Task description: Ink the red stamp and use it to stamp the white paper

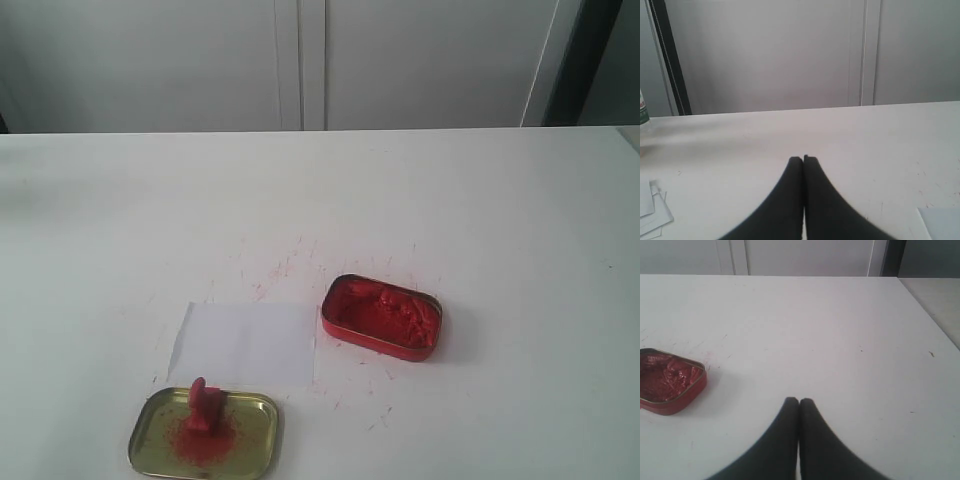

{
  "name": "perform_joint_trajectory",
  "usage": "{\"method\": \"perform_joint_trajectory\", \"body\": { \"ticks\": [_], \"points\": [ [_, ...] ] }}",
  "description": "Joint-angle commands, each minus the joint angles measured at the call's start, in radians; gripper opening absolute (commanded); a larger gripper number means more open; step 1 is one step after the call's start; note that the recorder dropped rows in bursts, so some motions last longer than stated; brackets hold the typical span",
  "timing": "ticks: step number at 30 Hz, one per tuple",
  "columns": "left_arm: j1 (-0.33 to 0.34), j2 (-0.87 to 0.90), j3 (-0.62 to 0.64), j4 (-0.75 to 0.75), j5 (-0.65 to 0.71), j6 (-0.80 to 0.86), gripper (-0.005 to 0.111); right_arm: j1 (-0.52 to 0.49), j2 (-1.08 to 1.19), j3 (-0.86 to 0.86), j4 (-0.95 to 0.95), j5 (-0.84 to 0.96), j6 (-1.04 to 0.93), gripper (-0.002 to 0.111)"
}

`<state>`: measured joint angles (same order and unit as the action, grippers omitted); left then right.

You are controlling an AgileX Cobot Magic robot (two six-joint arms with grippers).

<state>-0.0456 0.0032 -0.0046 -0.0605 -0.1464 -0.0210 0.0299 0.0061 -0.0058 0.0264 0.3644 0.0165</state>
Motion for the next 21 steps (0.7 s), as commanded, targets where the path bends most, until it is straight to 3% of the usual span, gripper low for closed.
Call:
{"method": "perform_joint_trajectory", "body": {
  "ticks": [1, 21],
  "points": [
    [0.002, -0.003, 0.005, -0.006, -0.017, -0.001, 0.0, -0.002, -0.006, 0.006, 0.003, -0.014, 0.003, 0.0],
    [0.002, -0.003, -0.038, -0.006, 0.023, -0.001, 0.0, -0.002, -0.006, 0.006, 0.003, -0.014, 0.003, 0.0]
  ]
}}
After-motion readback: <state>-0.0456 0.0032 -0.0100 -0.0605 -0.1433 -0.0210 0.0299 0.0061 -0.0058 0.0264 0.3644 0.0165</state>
